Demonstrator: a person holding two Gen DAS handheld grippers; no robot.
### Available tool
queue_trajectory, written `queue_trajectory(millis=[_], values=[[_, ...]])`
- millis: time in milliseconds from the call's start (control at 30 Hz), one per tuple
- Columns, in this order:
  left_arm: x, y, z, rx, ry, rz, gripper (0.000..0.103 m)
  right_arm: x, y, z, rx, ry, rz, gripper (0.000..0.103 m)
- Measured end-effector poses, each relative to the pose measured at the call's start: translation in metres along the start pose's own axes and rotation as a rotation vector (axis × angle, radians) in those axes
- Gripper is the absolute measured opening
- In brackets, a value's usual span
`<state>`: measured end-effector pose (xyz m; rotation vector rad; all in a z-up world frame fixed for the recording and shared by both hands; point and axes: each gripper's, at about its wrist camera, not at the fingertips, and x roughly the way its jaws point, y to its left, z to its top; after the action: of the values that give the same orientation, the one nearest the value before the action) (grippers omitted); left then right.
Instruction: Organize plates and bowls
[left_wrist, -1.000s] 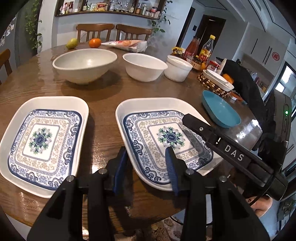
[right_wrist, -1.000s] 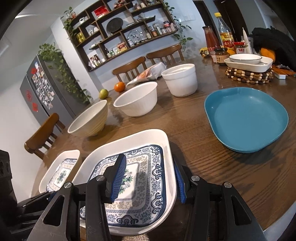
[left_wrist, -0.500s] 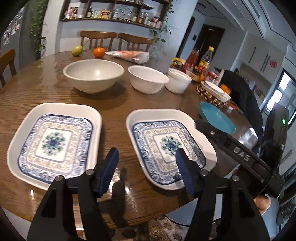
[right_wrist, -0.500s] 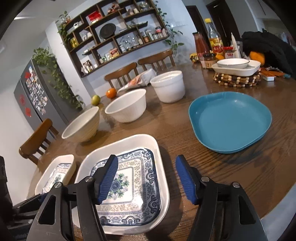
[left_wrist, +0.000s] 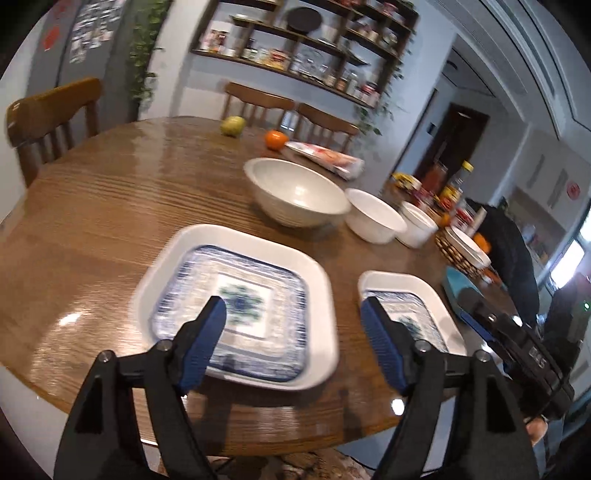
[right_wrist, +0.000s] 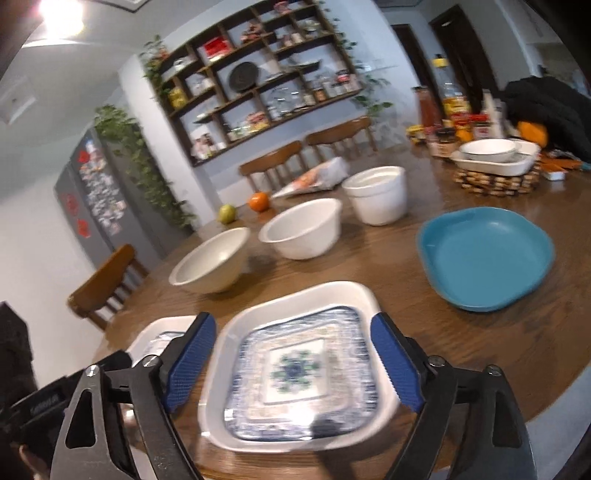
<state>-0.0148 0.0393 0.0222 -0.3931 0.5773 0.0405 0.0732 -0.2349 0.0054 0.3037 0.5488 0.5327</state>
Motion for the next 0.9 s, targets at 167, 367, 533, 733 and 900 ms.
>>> queue_trajectory(millis=[167,367,533,733,900], values=[[-0.005,0.032,0.001,-0.07,-0.006,0.086,0.077,0.019,0.025,-0.004,-0.027,0.052,0.11,0.088],[-0.013,0.054,0.005,-0.12,-0.025,0.131,0.077,0.041,0.051,-0.009,-0.047,0.1,0.166,0.088],[-0.014,0.065,0.006,-0.138,-0.022,0.129,0.077,0.061,0.067,-0.014,-0.03,0.157,0.183,0.088],[-0.011,0.074,0.005,-0.144,-0.015,0.113,0.077,0.077,0.077,-0.019,-0.022,0.206,0.179,0.088],[-0.005,0.079,0.006,-0.151,-0.003,0.095,0.076,0.089,0.086,-0.022,-0.036,0.237,0.167,0.088]])
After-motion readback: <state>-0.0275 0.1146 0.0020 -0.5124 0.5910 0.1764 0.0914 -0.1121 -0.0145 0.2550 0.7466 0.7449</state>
